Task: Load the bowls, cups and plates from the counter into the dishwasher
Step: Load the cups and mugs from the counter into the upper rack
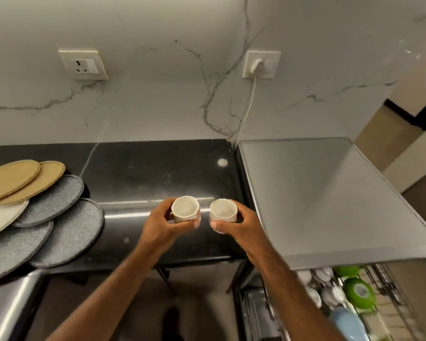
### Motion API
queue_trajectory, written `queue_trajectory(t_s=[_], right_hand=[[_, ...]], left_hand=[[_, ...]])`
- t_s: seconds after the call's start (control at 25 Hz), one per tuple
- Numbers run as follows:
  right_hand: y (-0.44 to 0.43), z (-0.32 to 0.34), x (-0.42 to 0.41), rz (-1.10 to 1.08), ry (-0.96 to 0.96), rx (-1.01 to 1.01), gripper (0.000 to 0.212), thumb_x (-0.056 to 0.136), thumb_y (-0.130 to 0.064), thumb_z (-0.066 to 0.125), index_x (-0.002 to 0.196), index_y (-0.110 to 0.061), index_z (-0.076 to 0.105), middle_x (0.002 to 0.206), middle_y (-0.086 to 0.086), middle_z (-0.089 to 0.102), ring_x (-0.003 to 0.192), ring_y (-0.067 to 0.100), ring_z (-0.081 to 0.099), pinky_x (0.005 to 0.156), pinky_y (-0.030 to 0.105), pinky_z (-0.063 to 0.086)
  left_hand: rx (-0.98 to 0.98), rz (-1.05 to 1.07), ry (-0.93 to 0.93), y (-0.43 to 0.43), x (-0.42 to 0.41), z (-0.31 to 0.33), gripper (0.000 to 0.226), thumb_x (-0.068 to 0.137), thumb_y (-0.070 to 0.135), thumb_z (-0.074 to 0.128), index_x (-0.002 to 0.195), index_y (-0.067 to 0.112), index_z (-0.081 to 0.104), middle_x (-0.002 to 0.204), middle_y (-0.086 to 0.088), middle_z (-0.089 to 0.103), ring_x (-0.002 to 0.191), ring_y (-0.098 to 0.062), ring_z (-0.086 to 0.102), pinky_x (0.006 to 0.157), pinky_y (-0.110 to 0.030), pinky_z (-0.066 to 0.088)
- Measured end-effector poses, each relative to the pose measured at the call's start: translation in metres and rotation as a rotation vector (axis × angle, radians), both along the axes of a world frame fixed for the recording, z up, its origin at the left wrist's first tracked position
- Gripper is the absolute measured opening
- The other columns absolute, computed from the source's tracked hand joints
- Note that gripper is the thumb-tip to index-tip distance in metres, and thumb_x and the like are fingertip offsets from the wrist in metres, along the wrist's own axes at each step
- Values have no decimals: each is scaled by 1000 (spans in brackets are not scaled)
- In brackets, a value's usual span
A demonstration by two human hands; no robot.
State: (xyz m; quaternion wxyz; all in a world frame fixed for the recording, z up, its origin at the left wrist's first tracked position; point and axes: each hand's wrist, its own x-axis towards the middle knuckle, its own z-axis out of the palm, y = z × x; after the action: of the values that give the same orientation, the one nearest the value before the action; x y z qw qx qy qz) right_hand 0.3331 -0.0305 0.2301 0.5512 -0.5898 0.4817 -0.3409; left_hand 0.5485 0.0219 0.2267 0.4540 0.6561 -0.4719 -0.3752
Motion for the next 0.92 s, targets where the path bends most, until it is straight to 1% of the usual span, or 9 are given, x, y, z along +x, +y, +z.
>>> queue_trajectory(t_s=[0.12, 0.28, 0.4, 0.48, 0.56, 0.68, 0.72, 0.8, 0.92], right_hand=[[40, -7, -66, -52, -21, 31, 51, 75, -22, 89, 118, -31, 64, 108, -10, 71, 99, 8, 68, 78, 20, 56], [83, -31, -141, -156, -78, 101, 47, 77, -16, 87, 118, -27, 66, 108, -3, 73, 101, 15, 69, 85, 31, 59], [112, -58, -183, -229, -92, 183, 46, 79, -7, 84, 116, -28, 65, 105, -5, 73, 98, 11, 69, 80, 28, 58], [129, -82, -206, -285, -76, 267, 55, 78, -9, 84, 123, -31, 61, 106, -7, 73, 100, 9, 68, 85, 29, 57], [142, -107, -224, -318, -58, 369, 68, 75, -15, 85, 132, -37, 56, 111, -8, 72, 105, 10, 67, 92, 33, 56], [148, -149, -246, -376, -28, 468, 69, 72, -10, 80, 133, -34, 56, 108, -4, 72, 101, 12, 68, 86, 28, 56], [147, -165, -251, -385, -12, 492, 69, 69, -12, 77, 132, -33, 56, 107, -2, 72, 102, 15, 67, 83, 26, 55], [142, -195, -260, -392, 22, 528, 70, 65, -16, 70, 132, -31, 56, 111, -2, 70, 109, 20, 65, 83, 27, 52], [121, -244, -272, -378, 93, 559, 74, 65, -19, 69, 135, -34, 51, 118, -7, 69, 107, 11, 66, 88, 30, 53]], left_hand=[[15, -69, 19, 26, -70, -7, 58, 66, 26, 98, 113, 36, 65, 103, 23, 74, 97, 3, 69, 78, -14, 53], [41, -117, 20, 51, -143, -38, 71, 55, 46, 96, 119, 33, 67, 109, 11, 76, 102, -9, 72, 89, -33, 59], [98, -160, 28, 71, -182, -62, 76, 54, 50, 96, 121, 33, 65, 112, 9, 75, 106, -14, 72, 93, -41, 60], [136, -201, 28, 81, -201, -76, 73, 57, 45, 98, 121, 34, 65, 113, 10, 74, 106, -12, 71, 93, -38, 60], [166, -233, 27, 88, -214, -88, 66, 62, 34, 98, 119, 36, 64, 112, 15, 72, 105, -8, 69, 89, -29, 59], [201, -273, 25, 89, -231, -112, 62, 66, 32, 96, 118, 38, 63, 111, 19, 70, 106, -2, 65, 82, -16, 55], [214, -279, 38, 88, -236, -123, 63, 67, 31, 96, 119, 38, 63, 112, 19, 70, 107, -2, 65, 82, -15, 54], [232, -288, 80, 84, -242, -147, 65, 66, 36, 97, 121, 37, 63, 114, 16, 71, 108, -6, 67, 86, -22, 57], [261, -270, 132, 78, -249, -192, 66, 64, 40, 94, 123, 37, 64, 117, 12, 72, 110, -11, 68, 88, -30, 57]])
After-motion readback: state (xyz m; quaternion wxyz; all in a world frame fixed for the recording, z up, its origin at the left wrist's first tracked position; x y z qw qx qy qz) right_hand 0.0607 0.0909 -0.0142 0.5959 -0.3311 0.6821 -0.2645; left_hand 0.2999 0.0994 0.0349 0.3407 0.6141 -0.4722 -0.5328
